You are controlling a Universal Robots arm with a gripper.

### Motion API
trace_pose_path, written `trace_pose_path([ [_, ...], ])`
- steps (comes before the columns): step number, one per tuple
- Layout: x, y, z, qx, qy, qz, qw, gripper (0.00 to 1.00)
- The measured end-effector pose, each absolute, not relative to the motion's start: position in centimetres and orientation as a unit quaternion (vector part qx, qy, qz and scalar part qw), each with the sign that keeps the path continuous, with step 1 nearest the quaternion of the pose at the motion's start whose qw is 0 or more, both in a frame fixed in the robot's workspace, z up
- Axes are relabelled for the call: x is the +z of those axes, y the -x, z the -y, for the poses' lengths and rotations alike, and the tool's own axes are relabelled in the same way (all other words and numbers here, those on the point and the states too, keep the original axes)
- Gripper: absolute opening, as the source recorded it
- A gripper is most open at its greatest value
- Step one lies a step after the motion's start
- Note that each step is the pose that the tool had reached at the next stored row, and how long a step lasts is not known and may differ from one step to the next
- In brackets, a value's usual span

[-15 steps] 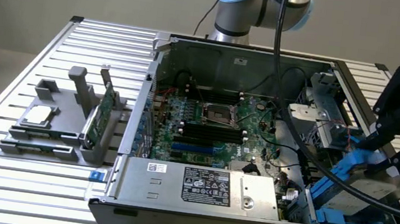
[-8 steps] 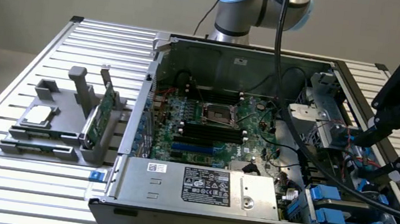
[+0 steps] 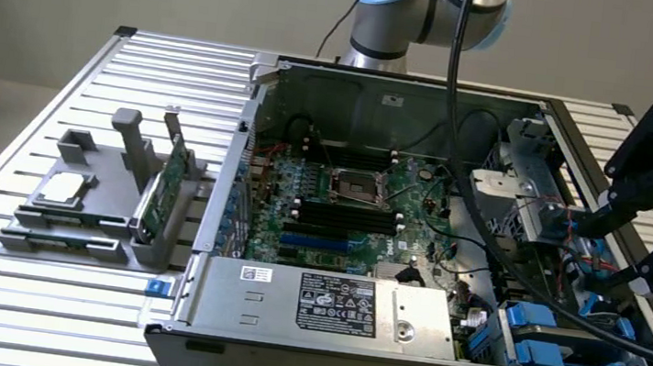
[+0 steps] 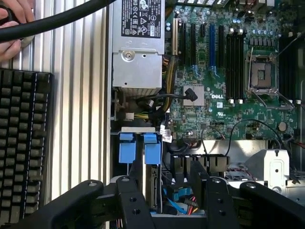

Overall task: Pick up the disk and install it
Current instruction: 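Insert the disk into the insertion slot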

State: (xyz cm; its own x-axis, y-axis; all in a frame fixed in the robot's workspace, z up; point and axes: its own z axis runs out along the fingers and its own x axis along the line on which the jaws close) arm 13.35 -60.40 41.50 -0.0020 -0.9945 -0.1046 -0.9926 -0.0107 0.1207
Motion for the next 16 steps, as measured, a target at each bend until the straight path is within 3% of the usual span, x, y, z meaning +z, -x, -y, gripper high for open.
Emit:
trace_pose_path([
  [9,40.5,-13.4,60.4,-0.081,-0.710,0.699,-0.002,0.53],
  [16,39.7,-13.4,60.4,-0.078,-0.714,0.696,-0.007,0.26],
])
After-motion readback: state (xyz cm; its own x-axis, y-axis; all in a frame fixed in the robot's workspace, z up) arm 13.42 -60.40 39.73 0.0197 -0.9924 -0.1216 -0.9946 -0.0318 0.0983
